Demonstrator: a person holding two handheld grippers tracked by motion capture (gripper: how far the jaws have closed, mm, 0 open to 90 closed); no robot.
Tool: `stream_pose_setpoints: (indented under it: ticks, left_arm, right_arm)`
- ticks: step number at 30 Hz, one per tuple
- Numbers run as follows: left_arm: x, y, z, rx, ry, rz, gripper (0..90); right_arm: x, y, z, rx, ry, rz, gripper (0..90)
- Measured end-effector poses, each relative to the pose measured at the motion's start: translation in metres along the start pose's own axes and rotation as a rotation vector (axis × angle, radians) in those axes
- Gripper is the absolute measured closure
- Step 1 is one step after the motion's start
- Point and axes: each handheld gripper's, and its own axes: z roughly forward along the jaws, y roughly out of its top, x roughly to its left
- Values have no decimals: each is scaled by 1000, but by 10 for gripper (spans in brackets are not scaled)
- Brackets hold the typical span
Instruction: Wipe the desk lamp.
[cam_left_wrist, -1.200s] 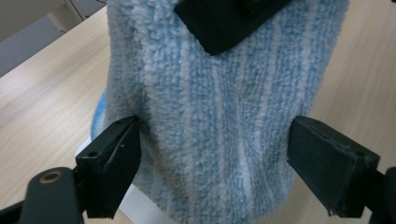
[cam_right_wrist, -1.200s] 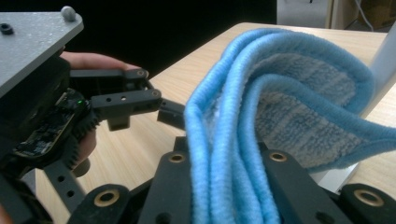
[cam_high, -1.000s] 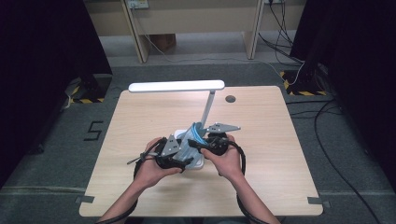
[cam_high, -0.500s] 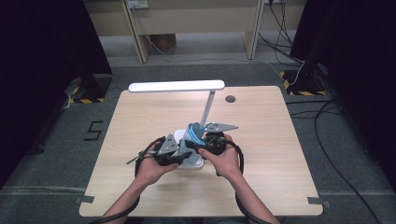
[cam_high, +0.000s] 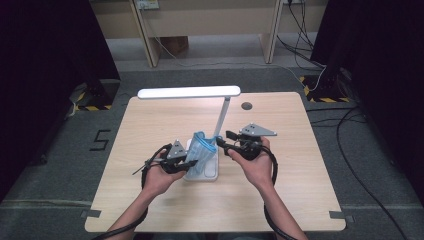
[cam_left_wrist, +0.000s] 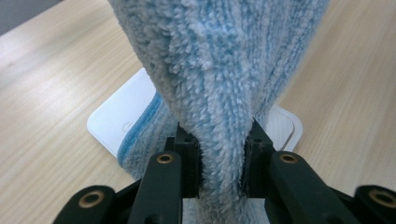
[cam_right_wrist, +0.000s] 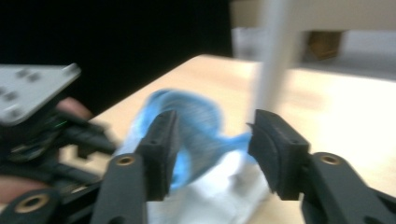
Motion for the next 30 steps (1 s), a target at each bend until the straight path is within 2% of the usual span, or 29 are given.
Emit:
stream_pose_setpoints:
  ticks: [2,3,5,10,15,20,24,25,30]
  left_arm:
    - [2,1,4,6,5,-36,723]
    - [3,3,6,13,6,-49,722]
    - [5,5,10,23,11,-65,720]
    - [7,10,19,62,25,-79,718]
    - [8,12,30,88,25,-80,717]
    - [12,16,32,100,38,-93,719]
    - [17,23,32,93,66,-90,720]
    - [21,28,33,92,85,-88,720]
    - [30,31,46,73,123,-107,719]
  right_arm:
    - [-5,6,-2,-32,-52,-26,454]
    - [-7,10,-1,-48,-58,-37,452]
    - [-11,17,2,-66,-65,-66,412]
    - [-20,37,13,-108,-44,-153,370]
    - [-22,50,22,-134,-29,-164,373]
    - [-23,57,28,-150,-18,-160,405]
    - [-20,63,31,-153,3,-174,438]
    - [-20,64,33,-154,11,-179,449]
    - [-22,65,35,-148,9,-176,517]
